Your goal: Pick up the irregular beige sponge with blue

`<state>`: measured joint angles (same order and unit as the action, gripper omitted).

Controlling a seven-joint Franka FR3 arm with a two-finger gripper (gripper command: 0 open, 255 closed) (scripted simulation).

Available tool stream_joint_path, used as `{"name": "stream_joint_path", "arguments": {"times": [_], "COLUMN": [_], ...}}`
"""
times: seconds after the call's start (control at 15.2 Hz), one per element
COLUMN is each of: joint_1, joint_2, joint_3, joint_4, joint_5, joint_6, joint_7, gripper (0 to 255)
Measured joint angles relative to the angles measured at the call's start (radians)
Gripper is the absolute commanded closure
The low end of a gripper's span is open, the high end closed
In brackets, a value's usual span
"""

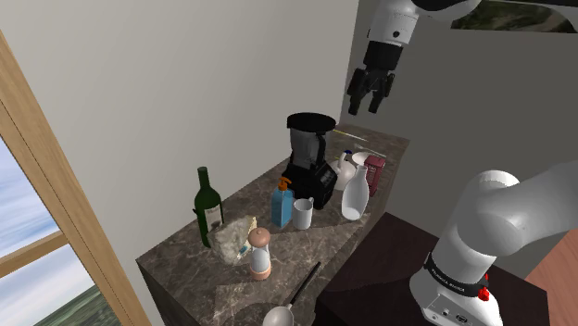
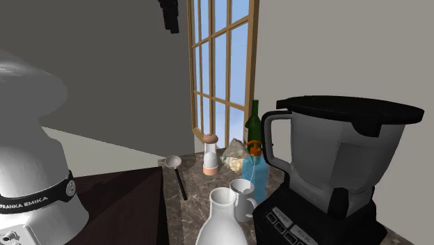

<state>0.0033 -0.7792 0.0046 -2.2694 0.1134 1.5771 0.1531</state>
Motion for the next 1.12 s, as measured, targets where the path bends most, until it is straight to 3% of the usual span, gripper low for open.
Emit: {"name": "stream_joint_path", "arguments": {"times": [0.26, 1.12], "joint_1": [-0.009, -0.070], "joint_2": [0.026, 0.376], "joint_3": [0.052, 0.333], "joint_4": [-0.022, 0.009], "joint_5": [0.024, 0.099], "joint_6": [0.035, 0.266], "joint_7": [0.088, 0.631], "gripper": [0, 0]}}
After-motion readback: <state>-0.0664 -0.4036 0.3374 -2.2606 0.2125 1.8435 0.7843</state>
